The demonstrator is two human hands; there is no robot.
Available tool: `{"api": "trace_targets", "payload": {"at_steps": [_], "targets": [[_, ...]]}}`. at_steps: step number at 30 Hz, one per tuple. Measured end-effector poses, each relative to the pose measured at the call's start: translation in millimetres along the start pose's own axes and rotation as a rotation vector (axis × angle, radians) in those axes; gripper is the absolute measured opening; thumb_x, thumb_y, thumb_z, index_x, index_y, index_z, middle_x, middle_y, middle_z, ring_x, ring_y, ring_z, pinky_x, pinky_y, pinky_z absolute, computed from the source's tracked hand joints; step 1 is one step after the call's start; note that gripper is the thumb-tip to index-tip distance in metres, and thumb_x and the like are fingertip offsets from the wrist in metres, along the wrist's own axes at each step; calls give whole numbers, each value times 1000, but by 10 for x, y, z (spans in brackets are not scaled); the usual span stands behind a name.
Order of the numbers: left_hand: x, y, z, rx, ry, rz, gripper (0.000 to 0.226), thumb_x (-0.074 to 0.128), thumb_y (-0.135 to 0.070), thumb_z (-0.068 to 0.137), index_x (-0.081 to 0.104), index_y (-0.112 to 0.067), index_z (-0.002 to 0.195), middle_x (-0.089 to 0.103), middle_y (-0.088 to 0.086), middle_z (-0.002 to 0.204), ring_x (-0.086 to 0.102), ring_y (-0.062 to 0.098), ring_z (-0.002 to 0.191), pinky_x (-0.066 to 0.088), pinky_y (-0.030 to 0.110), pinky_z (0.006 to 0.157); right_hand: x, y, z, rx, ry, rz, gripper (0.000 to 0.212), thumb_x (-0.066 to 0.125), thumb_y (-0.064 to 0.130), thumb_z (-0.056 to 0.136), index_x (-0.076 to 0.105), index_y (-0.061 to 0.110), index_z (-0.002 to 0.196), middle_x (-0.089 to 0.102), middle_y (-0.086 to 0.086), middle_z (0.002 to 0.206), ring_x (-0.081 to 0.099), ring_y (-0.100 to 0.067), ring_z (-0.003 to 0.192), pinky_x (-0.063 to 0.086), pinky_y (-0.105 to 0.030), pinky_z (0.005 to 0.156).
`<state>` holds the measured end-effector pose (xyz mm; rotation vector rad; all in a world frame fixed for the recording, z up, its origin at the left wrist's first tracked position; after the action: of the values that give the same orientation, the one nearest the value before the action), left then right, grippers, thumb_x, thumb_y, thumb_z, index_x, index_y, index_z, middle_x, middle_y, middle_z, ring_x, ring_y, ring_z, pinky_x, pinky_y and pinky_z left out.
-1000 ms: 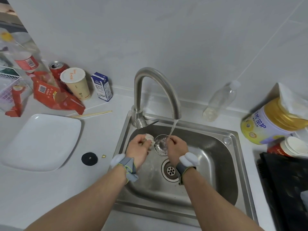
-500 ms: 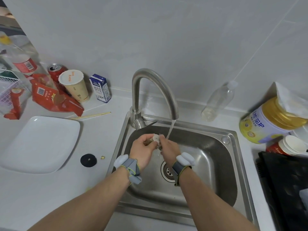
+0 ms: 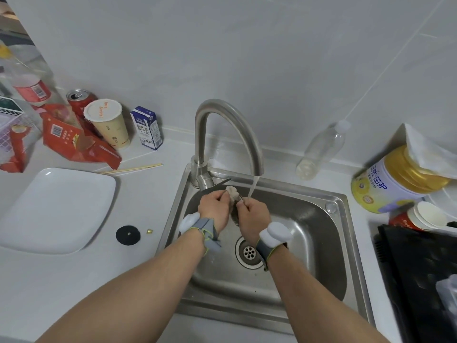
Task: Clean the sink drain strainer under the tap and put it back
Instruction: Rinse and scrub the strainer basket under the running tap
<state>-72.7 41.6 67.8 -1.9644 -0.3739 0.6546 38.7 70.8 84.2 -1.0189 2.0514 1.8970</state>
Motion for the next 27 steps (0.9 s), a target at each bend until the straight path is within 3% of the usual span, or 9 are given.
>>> {"api": "trace_targets", "payload": {"at_steps": [4, 8, 10, 13, 15, 20, 24, 27], "targets": [[-1, 68, 44, -123, -46, -139, 25, 54, -20, 90, 74, -5, 93, 71, 12, 83, 62, 23, 75, 47, 27, 70, 78, 24, -38, -38, -61, 63, 38, 46, 12, 94, 44, 21, 58, 48, 4, 59, 41, -14, 57, 33, -27, 55], [29, 140, 10, -249, -68, -298, 25, 54, -15, 90, 71, 3, 96, 71, 24, 98, 66, 38, 93, 54, 48, 89, 135, 17, -65, -34, -150, 193, 38, 46, 11, 94, 49, 24, 59, 49, 10, 57, 43, -1, 52, 33, -14, 50], [67, 170, -83, -322, -57, -346, 24, 53, -12, 90, 67, 6, 98, 69, 21, 95, 66, 30, 77, 58, 42, 78, 138, 0, -56, -9, -218, 296, 31, 47, 9, 94, 57, 21, 68, 52, 11, 59, 47, 5, 52, 36, -8, 50], [159, 170, -238, -396, 33, -510, 20, 50, -1, 89, 67, -2, 80, 66, 19, 81, 62, 23, 59, 53, 25, 47, 130, -67, -49, 58, -284, 473, 23, 50, 8, 94, 64, 19, 80, 59, 13, 67, 53, 11, 56, 41, -4, 53], [164, 162, -277, -379, 60, -493, 21, 52, -2, 90, 69, -5, 77, 67, 19, 76, 63, 22, 60, 54, 24, 47, 136, -121, -65, 93, -247, 528, 22, 52, 9, 94, 68, 21, 85, 65, 13, 72, 58, 11, 61, 44, -5, 56], [30, 63, -239, -178, -40, -339, 9, 65, -11, 84, 71, -5, 87, 71, 25, 88, 66, 36, 78, 58, 49, 80, 149, -140, -57, 135, -77, 422, 24, 54, 1, 85, 63, 21, 76, 62, 5, 69, 57, -4, 62, 46, -10, 55], [-45, -28, -224, -36, -71, -257, 10, 65, -9, 82, 67, -19, 84, 71, 7, 80, 66, 28, 76, 56, 35, 73, 173, -91, 14, 299, 32, 493, 5, 59, 24, 82, 58, 21, 78, 64, -1, 73, 61, -18, 69, 53, -34, 67], [-58, -41, -274, 43, -16, -108, 15, 62, -12, 84, 67, -23, 93, 70, 1, 89, 66, 18, 81, 54, 29, 73, 187, -21, 28, 345, 51, 553, 22, 49, 33, 93, 60, 20, 79, 66, -11, 82, 64, -25, 75, 58, -50, 76]]}}
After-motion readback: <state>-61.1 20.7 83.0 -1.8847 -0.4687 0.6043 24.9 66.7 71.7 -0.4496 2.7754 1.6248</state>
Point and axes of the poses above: each hand's wrist, its own z-axis towards the middle knuckle, its own x-axis out of the palm, y = z × x, the point moved 3 cm from there along z, towards the middle knuckle
